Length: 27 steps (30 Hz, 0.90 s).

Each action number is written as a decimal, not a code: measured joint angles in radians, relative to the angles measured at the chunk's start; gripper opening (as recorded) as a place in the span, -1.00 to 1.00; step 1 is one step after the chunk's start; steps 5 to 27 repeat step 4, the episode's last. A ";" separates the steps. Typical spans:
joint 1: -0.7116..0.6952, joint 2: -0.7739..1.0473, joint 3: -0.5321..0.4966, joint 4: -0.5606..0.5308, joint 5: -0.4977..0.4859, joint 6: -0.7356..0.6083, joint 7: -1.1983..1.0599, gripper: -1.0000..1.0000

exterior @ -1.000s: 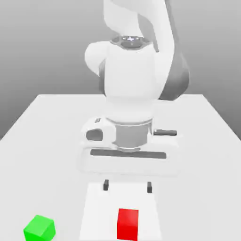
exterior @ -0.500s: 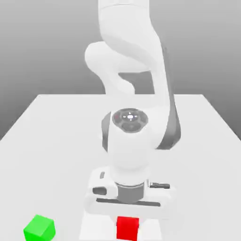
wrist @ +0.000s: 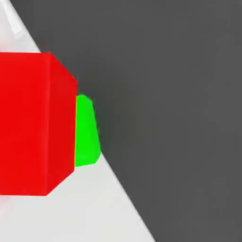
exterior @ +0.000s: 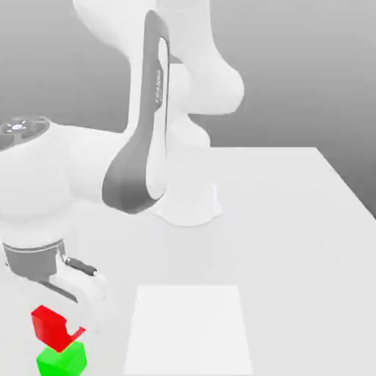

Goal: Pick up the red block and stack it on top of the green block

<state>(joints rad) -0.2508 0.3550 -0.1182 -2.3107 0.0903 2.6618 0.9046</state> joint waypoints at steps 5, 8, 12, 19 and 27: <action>0.000 0.000 0.000 0.000 0.000 0.000 0.000 1.00; 0.000 0.000 0.000 0.000 0.000 0.000 0.000 1.00; 0.000 0.000 0.000 0.000 0.000 0.000 0.000 1.00; 0.000 0.000 0.000 0.000 0.000 0.000 0.000 1.00; 0.000 0.000 0.000 0.000 0.000 0.000 0.000 1.00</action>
